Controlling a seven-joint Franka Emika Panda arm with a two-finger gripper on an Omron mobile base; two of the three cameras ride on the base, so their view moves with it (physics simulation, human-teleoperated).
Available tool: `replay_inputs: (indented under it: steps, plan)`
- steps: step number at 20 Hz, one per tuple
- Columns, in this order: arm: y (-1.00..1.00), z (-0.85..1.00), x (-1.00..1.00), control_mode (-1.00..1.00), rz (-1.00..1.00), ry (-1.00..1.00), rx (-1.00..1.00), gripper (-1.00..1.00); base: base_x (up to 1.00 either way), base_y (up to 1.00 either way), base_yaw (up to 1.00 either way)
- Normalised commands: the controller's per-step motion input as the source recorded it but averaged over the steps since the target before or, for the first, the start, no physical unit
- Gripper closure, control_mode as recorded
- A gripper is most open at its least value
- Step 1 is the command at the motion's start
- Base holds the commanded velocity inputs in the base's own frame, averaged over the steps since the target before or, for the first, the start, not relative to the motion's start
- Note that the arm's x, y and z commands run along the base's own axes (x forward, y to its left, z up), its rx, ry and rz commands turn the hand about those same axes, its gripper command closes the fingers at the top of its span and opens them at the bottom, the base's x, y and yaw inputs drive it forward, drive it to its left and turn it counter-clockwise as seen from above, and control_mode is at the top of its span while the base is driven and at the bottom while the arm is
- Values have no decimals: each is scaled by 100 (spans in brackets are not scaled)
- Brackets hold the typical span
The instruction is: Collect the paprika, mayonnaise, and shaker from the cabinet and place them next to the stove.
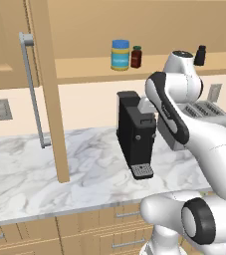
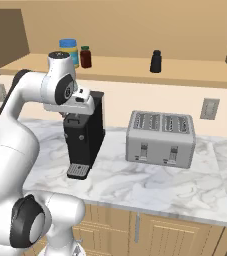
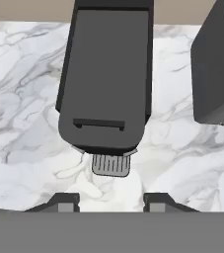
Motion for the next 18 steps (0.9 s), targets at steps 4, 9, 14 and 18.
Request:
replay_inputs:
  steps: [4, 9, 14, 18]
  plan:
    - [-1, 0, -15, -100, 0, -8, 0, -100, 0, 0, 0]
    - [5, 16, -42, -100, -2, -29, 1, -100, 0, 0, 0]
    - [28, 59, -30, -100, -1, -33, 7, -100, 0, 0, 0]
    - [41, 78, -4, -100, 0, -33, 7, -100, 0, 0, 0]
